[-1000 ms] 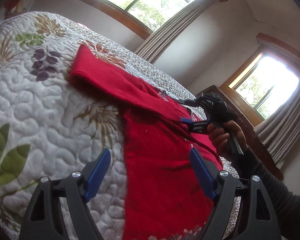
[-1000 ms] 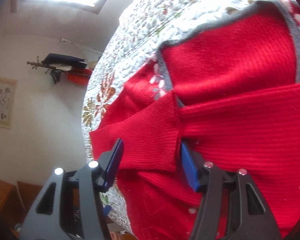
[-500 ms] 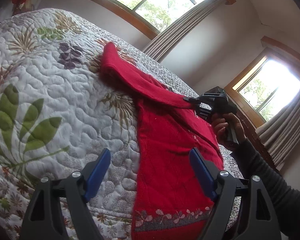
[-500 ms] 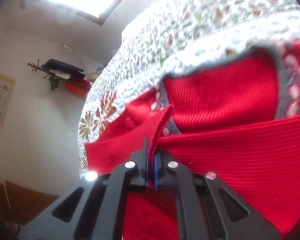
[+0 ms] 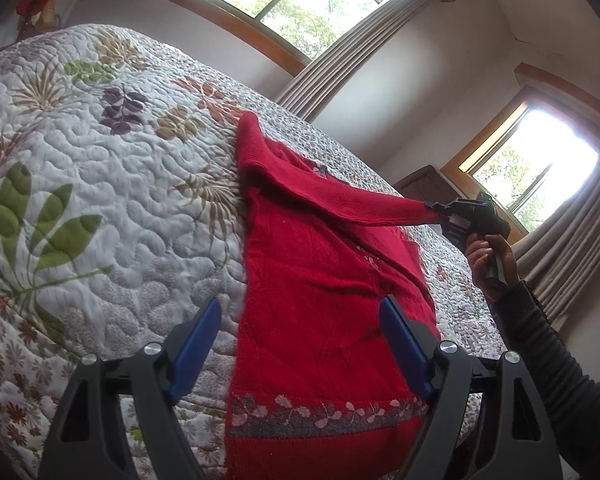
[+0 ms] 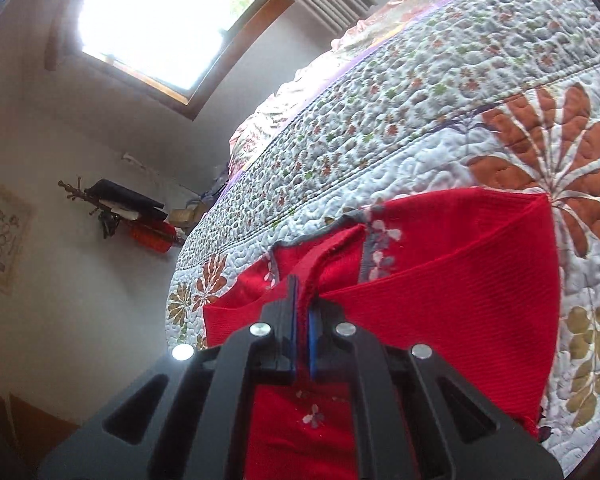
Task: Fold small clothes
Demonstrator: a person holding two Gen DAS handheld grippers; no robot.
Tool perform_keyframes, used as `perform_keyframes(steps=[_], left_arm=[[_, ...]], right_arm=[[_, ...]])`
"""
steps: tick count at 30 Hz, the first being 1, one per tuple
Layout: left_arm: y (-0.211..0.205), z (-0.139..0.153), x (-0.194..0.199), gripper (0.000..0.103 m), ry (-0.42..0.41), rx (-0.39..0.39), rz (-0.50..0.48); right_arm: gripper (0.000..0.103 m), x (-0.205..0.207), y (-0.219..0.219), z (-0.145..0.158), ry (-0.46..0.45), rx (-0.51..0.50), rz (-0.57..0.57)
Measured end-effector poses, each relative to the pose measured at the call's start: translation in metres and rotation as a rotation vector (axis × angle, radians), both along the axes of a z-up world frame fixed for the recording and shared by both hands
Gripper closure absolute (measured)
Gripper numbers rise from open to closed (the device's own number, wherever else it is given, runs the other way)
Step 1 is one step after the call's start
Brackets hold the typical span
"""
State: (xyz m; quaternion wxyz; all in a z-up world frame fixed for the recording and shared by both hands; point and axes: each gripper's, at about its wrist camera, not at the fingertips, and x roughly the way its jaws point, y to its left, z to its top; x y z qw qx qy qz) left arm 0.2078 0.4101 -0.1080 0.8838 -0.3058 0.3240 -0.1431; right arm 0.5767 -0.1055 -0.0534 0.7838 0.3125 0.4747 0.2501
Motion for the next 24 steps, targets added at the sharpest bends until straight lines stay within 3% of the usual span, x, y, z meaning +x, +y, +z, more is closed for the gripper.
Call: perform_keyframes(steps=[13, 21, 24], left_arm=[[-0.014, 0.006, -0.005, 0.022, 0.013, 0.023, -0.021], [-0.022, 0.002, -0.002, 0.022, 0.027, 0.029, -0.035], [-0.023, -0.001, -0.001, 0.022, 0.036, 0.032, -0.039]], right_arm=[[0.101, -0.023, -0.063, -0.044, 0.05, 0.034, -0.08], [0.1, -0.032, -0.076, -0.084, 0.105, -0.015, -0.09], [0.092, -0.032, -0.082, -0.107, 0.157, 0.014, -0.096]])
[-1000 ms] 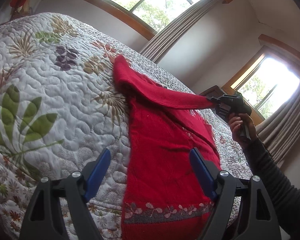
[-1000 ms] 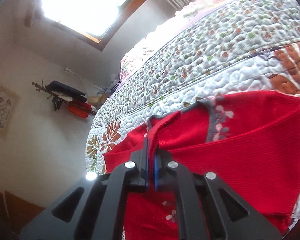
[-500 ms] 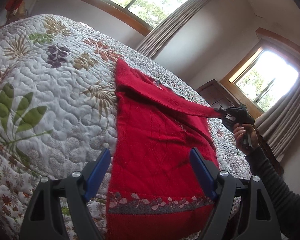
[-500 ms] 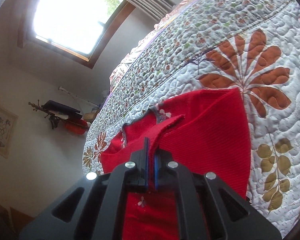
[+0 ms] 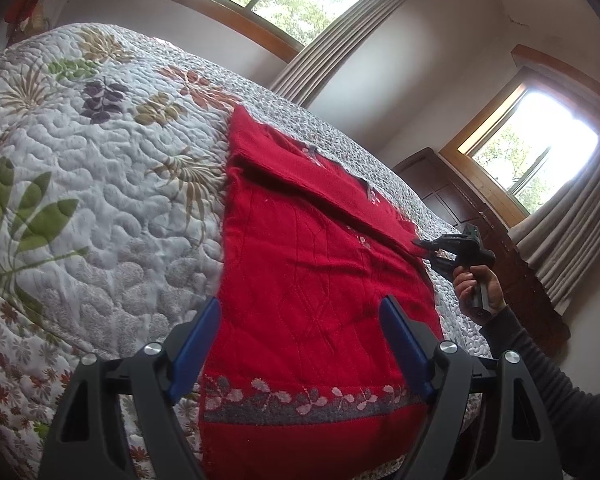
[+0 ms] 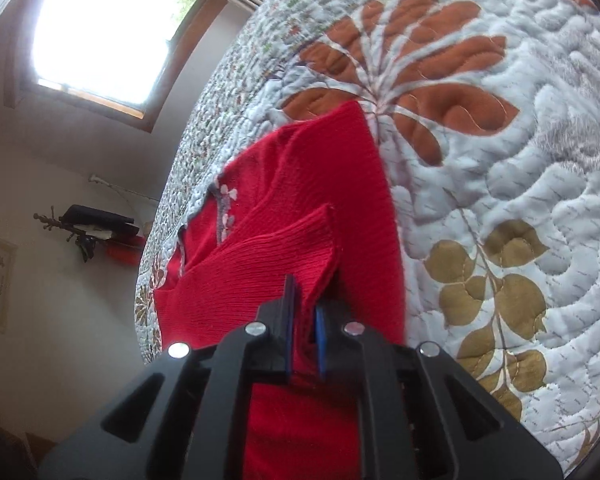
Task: Fold small clothes
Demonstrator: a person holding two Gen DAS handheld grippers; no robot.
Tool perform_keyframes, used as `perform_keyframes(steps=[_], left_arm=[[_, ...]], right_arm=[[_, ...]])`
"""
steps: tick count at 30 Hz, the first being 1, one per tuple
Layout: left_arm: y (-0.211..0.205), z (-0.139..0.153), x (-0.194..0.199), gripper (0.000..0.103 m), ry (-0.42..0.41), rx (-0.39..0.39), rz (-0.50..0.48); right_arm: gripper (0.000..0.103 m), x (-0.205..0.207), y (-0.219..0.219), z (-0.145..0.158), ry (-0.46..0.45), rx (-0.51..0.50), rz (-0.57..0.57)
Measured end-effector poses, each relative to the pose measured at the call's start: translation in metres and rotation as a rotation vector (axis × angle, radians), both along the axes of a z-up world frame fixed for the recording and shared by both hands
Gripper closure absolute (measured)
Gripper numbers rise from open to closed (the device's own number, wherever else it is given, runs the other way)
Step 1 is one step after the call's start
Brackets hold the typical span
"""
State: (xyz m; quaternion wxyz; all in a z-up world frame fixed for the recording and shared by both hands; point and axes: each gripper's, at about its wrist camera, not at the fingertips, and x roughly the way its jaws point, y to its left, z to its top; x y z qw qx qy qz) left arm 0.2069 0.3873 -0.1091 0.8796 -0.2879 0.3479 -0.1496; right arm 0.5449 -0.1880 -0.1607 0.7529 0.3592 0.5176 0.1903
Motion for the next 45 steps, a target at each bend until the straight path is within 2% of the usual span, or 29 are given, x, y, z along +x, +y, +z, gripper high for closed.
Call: perform_keyframes(steps=[4, 6, 7, 9, 12, 14, 22, 24, 27, 29, 31, 34, 35, 36, 38, 40, 41, 42, 43, 45], left_arm=[[0.0, -0.005, 0.001, 0.022, 0.016, 0.011, 0.0], [0.001, -0.008, 0.001, 0.022, 0.024, 0.01, 0.003], [0.001, -0.009, 0.002, 0.022, 0.027, 0.009, 0.004], [0.0, -0.011, 0.003, 0.022, 0.031, 0.007, 0.005], [-0.004, -0.011, 0.004, 0.022, 0.03, 0.013, -0.004], [-0.006, -0.012, 0.005, 0.022, 0.03, 0.015, -0.011], [-0.009, -0.011, 0.006, 0.022, 0.03, 0.02, -0.02], [-0.008, -0.011, 0.006, 0.022, 0.035, 0.026, -0.022], [-0.005, -0.009, 0.004, 0.017, 0.03, 0.033, -0.018], [-0.003, -0.009, 0.004, 0.016, 0.031, 0.039, -0.015], [-0.004, -0.014, 0.006, 0.015, 0.046, 0.039, -0.016], [-0.01, -0.024, 0.011, 0.014, 0.076, 0.032, -0.036], [-0.012, -0.028, 0.013, 0.014, 0.093, 0.037, -0.039], [-0.015, -0.031, 0.015, 0.014, 0.112, 0.042, -0.045], [-0.017, -0.033, 0.015, 0.014, 0.14, 0.047, -0.052], [-0.017, -0.029, 0.009, 0.011, 0.142, 0.048, -0.062], [-0.016, -0.025, 0.004, 0.006, 0.134, 0.054, -0.069], [-0.015, -0.022, -0.002, 0.004, 0.127, 0.064, -0.074], [-0.012, -0.02, -0.01, 0.004, 0.124, 0.07, -0.078], [-0.004, -0.02, -0.028, 0.004, 0.12, 0.061, -0.079]], right_arm=[[0.084, 0.007, -0.013, -0.007, 0.015, 0.077, -0.028], [0.084, 0.012, -0.013, -0.008, 0.021, 0.08, -0.023], [0.084, 0.014, -0.012, -0.007, 0.017, 0.074, -0.016], [0.1, 0.014, -0.013, 0.002, -0.021, 0.026, -0.018], [0.101, 0.009, -0.013, 0.017, -0.094, -0.026, -0.033], [0.101, 0.007, -0.016, 0.022, -0.112, -0.05, -0.048], [0.101, 0.013, -0.018, 0.001, -0.068, -0.086, -0.062], [0.096, 0.009, -0.015, 0.0, -0.071, -0.105, -0.047], [0.093, -0.01, -0.013, 0.022, -0.162, -0.212, -0.077], [0.093, -0.027, -0.012, 0.035, -0.215, -0.228, -0.091], [0.093, -0.039, 0.001, 0.039, -0.252, -0.258, -0.041], [0.093, -0.043, 0.024, 0.022, -0.219, -0.287, 0.051], [0.095, -0.041, 0.025, 0.013, -0.197, -0.303, 0.05], [0.103, -0.039, 0.023, 0.005, -0.179, -0.308, 0.039], [0.103, -0.043, 0.013, -0.001, -0.165, -0.271, 0.002], [0.089, -0.064, 0.009, 0.012, -0.186, -0.242, -0.008], [0.076, -0.08, 0.008, 0.02, -0.208, -0.221, 0.004], [0.069, -0.098, 0.007, 0.028, -0.228, -0.202, 0.019], [0.066, -0.121, 0.006, 0.035, -0.251, -0.178, 0.042], [0.051, -0.171, 0.003, 0.038, -0.266, -0.137, 0.087]])
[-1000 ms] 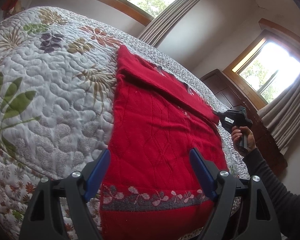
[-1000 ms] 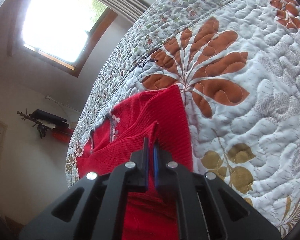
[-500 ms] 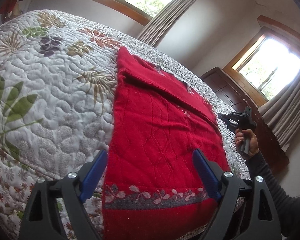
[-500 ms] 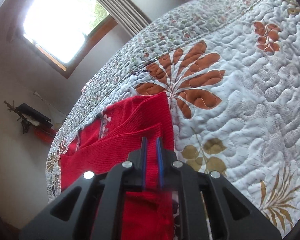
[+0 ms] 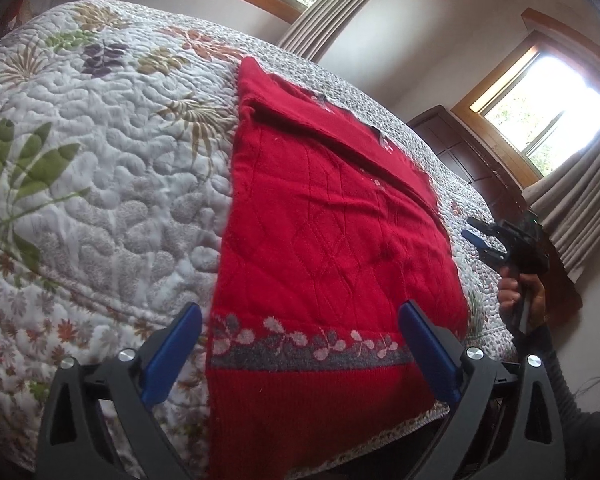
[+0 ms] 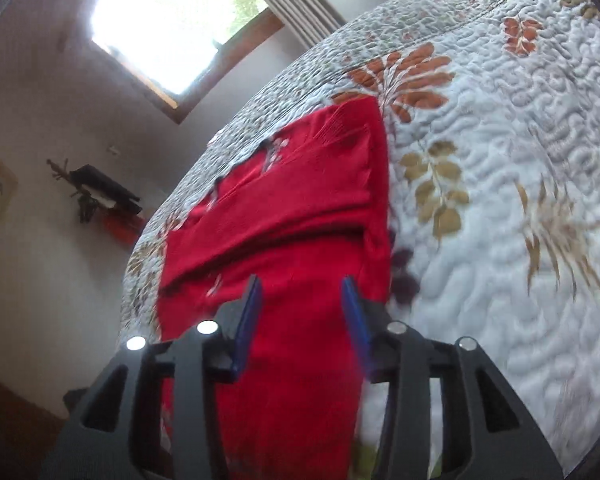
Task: Fold small clothes
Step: 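Open the right tool and release the folded side, then move both tools to the grey-banded hem of the sweater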
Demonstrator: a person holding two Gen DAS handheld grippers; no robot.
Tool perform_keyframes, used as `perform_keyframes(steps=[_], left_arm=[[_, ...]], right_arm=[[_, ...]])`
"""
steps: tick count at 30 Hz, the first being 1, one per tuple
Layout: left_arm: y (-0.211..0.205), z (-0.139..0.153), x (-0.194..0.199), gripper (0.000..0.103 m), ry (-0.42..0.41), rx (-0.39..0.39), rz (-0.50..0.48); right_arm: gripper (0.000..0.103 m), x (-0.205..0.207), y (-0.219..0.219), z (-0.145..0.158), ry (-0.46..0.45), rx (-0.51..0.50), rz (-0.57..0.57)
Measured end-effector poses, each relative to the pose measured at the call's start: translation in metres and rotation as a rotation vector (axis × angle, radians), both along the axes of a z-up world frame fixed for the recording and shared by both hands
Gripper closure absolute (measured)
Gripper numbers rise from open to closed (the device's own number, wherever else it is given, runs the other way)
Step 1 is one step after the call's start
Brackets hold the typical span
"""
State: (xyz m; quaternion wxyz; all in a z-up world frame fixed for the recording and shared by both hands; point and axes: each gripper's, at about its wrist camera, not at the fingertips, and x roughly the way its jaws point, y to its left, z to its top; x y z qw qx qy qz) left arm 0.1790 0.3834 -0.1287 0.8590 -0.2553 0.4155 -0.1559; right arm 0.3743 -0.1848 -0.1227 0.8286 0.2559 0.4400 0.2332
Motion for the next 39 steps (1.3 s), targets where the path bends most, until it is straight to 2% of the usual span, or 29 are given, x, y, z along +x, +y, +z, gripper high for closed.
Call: perform_keyframes(steps=[3, 5, 9, 11, 13, 19, 21, 25, 28, 31, 33, 34, 36, 39], left_arm=[[0.013, -0.009, -0.026, 0.004, 0.018, -0.036, 0.006], [0.02, -0.022, -0.041, 0.004, 0.044, -0.08, -0.01], [0.023, -0.052, -0.056, 0.004, 0.114, -0.133, -0.06], [0.025, -0.068, -0.055, 0.004, 0.15, -0.199, -0.083], [0.025, -0.079, -0.051, 0.004, 0.167, -0.263, -0.107], [0.034, -0.094, -0.044, 0.004, 0.184, -0.358, -0.137], [0.029, -0.093, -0.044, 0.006, 0.203, -0.387, -0.179], [0.009, -0.101, -0.035, 0.007, 0.255, -0.368, -0.261], [0.008, -0.109, -0.029, 0.01, 0.27, -0.372, -0.266], [0.019, -0.114, -0.028, 0.024, 0.299, -0.39, -0.265], [0.021, -0.114, -0.028, 0.041, 0.311, -0.364, -0.277], [0.022, -0.112, -0.028, 0.045, 0.312, -0.355, -0.287], [0.023, -0.108, -0.028, 0.058, 0.306, -0.331, -0.304], [0.03, -0.106, -0.028, 0.064, 0.304, -0.307, -0.298]], right_arm=[[0.048, -0.078, -0.004, -0.018, 0.031, 0.029, 0.072], [0.048, -0.126, -0.006, -0.039, 0.065, 0.013, 0.098], [0.048, -0.183, -0.014, -0.085, 0.154, 0.039, 0.11], [0.048, -0.197, -0.015, -0.105, 0.194, 0.048, 0.117], [0.048, -0.205, -0.011, -0.118, 0.207, 0.02, 0.127], [0.048, -0.2, 0.008, -0.131, 0.187, -0.047, 0.143], [0.048, -0.197, 0.012, -0.135, 0.188, -0.036, 0.146], [0.048, -0.192, 0.022, -0.141, 0.195, -0.011, 0.173], [0.045, -0.19, 0.031, -0.143, 0.199, 0.013, 0.193], [0.045, -0.186, 0.034, -0.142, 0.202, 0.031, 0.207], [0.045, -0.182, 0.036, -0.144, 0.205, 0.05, 0.216], [0.045, -0.181, 0.038, -0.145, 0.209, 0.061, 0.223], [0.045, -0.177, 0.033, -0.147, 0.21, 0.076, 0.227], [0.045, -0.177, 0.033, -0.148, 0.216, 0.112, 0.235]])
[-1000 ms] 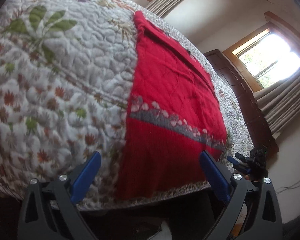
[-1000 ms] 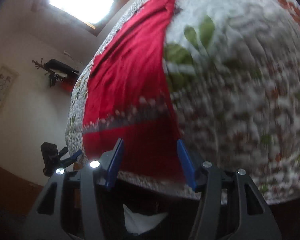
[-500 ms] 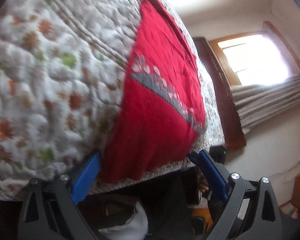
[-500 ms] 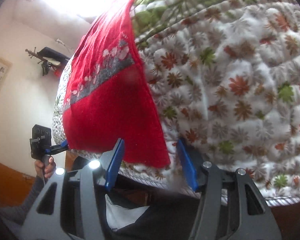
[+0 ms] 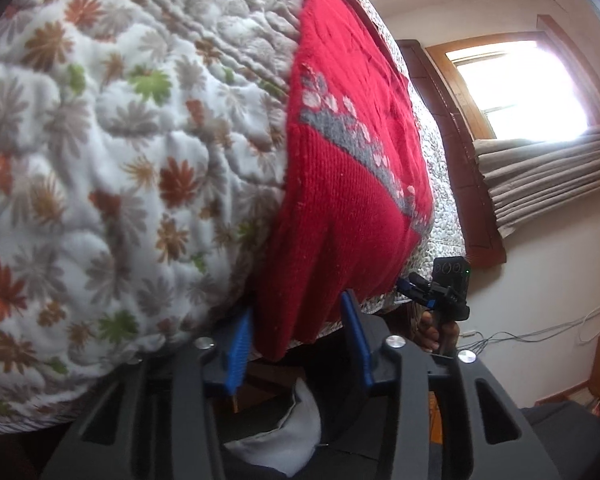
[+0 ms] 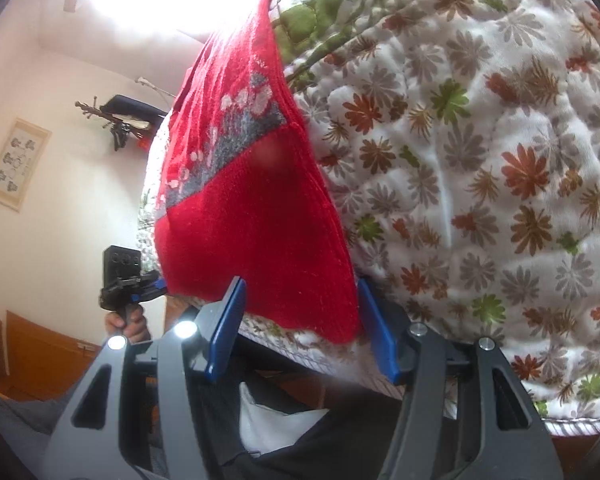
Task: Fold small clothes
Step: 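Move both tools to the grey-banded hem of the sweater, then grasp the hem with both tools and lift it toward the collar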
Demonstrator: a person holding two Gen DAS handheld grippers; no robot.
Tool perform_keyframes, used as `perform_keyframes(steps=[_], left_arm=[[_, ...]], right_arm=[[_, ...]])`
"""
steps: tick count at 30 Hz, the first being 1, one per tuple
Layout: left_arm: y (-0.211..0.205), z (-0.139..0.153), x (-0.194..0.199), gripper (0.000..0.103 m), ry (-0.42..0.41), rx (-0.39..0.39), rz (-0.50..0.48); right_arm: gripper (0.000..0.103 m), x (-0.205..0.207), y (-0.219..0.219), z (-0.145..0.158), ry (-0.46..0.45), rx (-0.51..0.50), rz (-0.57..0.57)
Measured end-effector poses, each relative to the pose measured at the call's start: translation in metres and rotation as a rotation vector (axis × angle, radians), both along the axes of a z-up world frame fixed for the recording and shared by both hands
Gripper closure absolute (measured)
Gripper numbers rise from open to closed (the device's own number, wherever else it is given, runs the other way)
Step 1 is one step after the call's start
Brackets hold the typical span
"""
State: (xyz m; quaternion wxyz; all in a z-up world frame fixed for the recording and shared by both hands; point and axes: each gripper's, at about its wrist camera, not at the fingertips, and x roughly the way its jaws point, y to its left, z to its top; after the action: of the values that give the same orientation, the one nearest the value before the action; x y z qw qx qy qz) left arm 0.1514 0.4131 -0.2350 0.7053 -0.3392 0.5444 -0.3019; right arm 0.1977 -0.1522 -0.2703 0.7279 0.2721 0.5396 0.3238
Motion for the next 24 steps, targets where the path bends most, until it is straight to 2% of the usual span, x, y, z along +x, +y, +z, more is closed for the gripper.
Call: perform_keyframes(steps=[2, 4, 5, 8, 10, 11, 12, 13, 14, 15, 17, 24], left_arm=[[0.002, 0.0, 0.002, 0.063, 0.002, 0.009, 0.004], [-0.003, 0.0, 0.004, 0.054, -0.005, 0.001, -0.008], [-0.005, -0.001, 0.005, 0.046, -0.011, 0.003, -0.01], [-0.008, -0.002, 0.009, 0.044, -0.006, 0.018, -0.01], [-0.012, -0.001, 0.007, 0.055, -0.008, 0.046, -0.017], [-0.016, 0.002, 0.006, 0.08, -0.011, 0.057, -0.037], [-0.02, 0.004, 0.003, 0.096, -0.023, 0.061, -0.048], [-0.023, 0.007, 0.001, 0.096, -0.035, 0.058, -0.05], [-0.025, 0.008, 0.0, 0.096, -0.043, 0.051, -0.05], [-0.027, 0.011, 0.0, 0.096, -0.053, 0.047, -0.047], [-0.025, 0.016, -0.002, 0.096, -0.076, 0.037, -0.024], [0.002, 0.04, -0.023, 0.097, -0.154, -0.074, 0.09]], right_arm=[[0.045, -0.001, -0.001, 0.001, -0.001, 0.003, 0.015], [0.045, -0.001, -0.003, 0.003, 0.0, 0.015, 0.036], [0.045, 0.0, 0.0, 0.003, 0.001, 0.017, 0.044], [0.045, 0.002, 0.001, -0.002, 0.009, 0.02, 0.037], [0.046, 0.002, -0.002, -0.004, 0.018, 0.044, 0.029], [0.049, 0.001, -0.005, -0.006, 0.02, 0.049, 0.028], [0.057, 0.001, -0.006, -0.007, 0.021, 0.052, 0.028], [0.064, 0.0, -0.009, -0.008, 0.025, 0.055, 0.034], [0.079, 0.0, -0.01, -0.009, 0.026, 0.058, 0.039], [0.087, -0.001, -0.012, -0.009, 0.025, 0.06, 0.04], [0.094, -0.003, -0.015, -0.007, 0.019, 0.067, 0.033], [0.096, -0.01, -0.023, 0.006, 0.006, 0.144, -0.004]])
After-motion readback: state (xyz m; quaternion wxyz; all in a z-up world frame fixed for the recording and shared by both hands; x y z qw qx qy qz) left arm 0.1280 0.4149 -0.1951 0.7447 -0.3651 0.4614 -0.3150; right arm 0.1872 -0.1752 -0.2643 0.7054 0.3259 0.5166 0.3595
